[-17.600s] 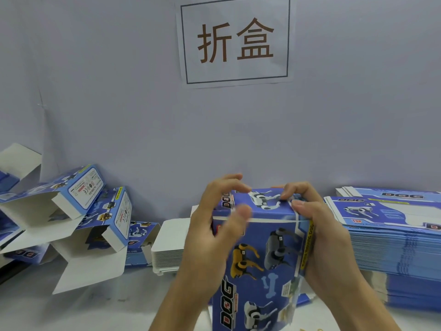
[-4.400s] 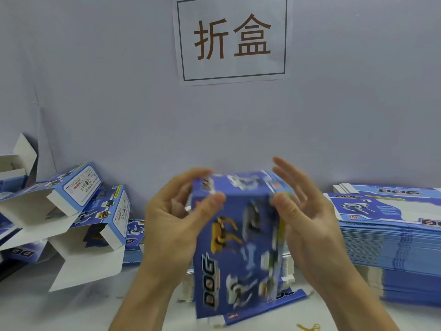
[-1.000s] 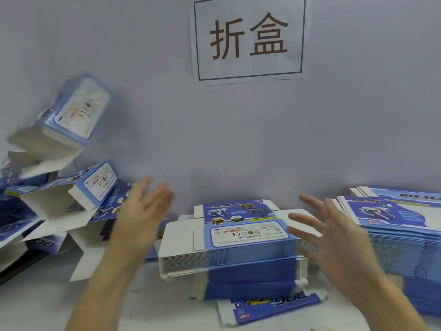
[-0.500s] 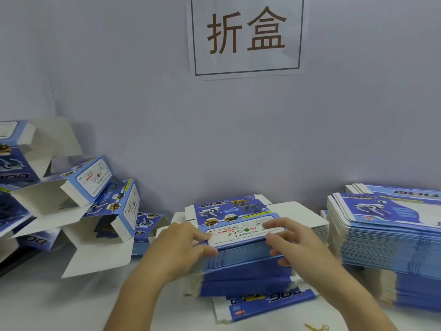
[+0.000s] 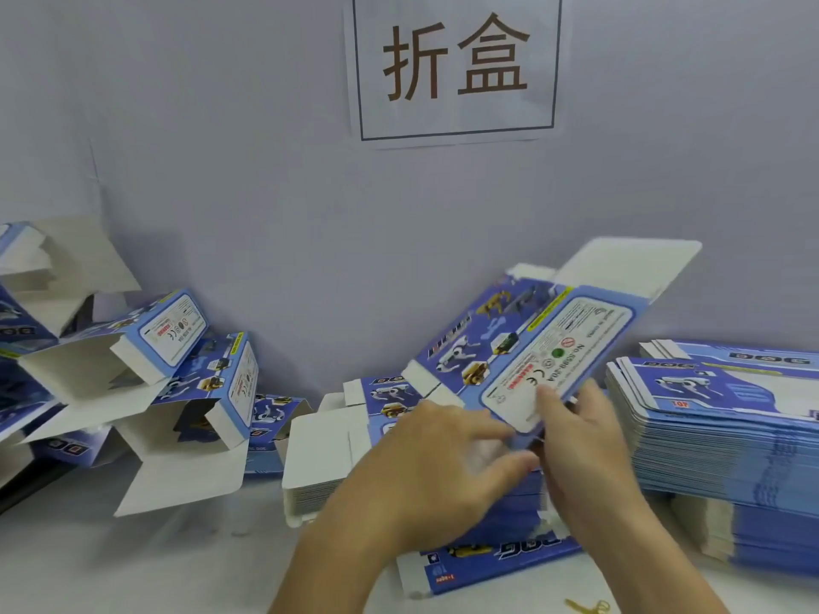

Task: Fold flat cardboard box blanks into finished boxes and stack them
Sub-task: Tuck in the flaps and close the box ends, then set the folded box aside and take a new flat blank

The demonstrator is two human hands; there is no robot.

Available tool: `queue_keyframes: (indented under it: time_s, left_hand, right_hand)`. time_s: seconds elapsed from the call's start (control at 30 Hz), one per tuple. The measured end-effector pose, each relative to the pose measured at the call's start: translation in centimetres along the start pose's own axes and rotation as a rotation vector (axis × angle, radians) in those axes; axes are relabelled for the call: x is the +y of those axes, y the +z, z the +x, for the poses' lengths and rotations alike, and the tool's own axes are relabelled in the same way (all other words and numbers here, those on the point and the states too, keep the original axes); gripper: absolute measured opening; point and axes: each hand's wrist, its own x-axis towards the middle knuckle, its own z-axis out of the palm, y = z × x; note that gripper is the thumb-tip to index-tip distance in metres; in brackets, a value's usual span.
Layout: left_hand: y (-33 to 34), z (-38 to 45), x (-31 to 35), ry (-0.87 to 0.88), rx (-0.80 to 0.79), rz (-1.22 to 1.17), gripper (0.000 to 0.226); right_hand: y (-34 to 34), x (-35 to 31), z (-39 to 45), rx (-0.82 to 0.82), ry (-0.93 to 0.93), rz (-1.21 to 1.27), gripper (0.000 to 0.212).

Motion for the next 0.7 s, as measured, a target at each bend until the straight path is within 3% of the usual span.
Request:
queue_keyframes:
  time_s: [0.07, 0.1, 0.17, 0.23, 0.3, 0.37, 0.5, 0.63, 0.7]
  left_hand:
    - [-0.6, 0.0, -0.5, -0.033, 0.104, -0.148, 0.028]
    - [-1.1, 0.0, -0.9, -0.059, 0.249, -0.198, 0.024]
    - [-2.3, 0.0, -2.0, -0.155, 0.628, -0.188, 0.040]
    - [-3.5, -0.3, -2.7, -0.311, 0.798, -0.223, 0.067]
    - [-4.2, -0.6, -2.6, -0.323, 0.694, -0.542, 0.067]
    - [-4.0, -0.9, -2.4, -0.243, 0.587, -0.822, 0.046]
    - [-3.0, -1.1, -2.0, -0.134, 0.536, -0.943, 0.041]
    - [-2.8, -1.2, -1.7, -0.140, 0.529, -1.089, 0.043]
    - [-2.4, -1.1, -1.3, -0.175, 0.474, -1.165, 0.062]
  right_hand:
    - [-1.2, -0.2, 0.6, -0.004, -0.001, 0.012, 0.025]
    - [-1.9, -0.5, 0.7, -0.048, 0.009, 0.038, 0.027]
    - [-3.3, -1.0, 1.1, -0.185, 0.031, 0.084, 0.031]
    - [-4.7, -1.4, 1.2, -0.367, 0.046, 0.111, 0.036]
    - [-5.2, -1.9, 0.9, -0.542, 0.092, 0.083, 0.038]
    - [-4.9, -2.1, 0.6, -0.629, 0.134, -0.052, 0.031]
    - [-3.2, -2.1, 2.6, -0.408, 0.042, -0.447, 0.015]
    - [-1.0, -1.7, 3.0, -0.371, 0.215, -0.441, 0.027]
    - [0.7, -1.2, 1.7, -0.415, 0.280, -0.278, 0.027]
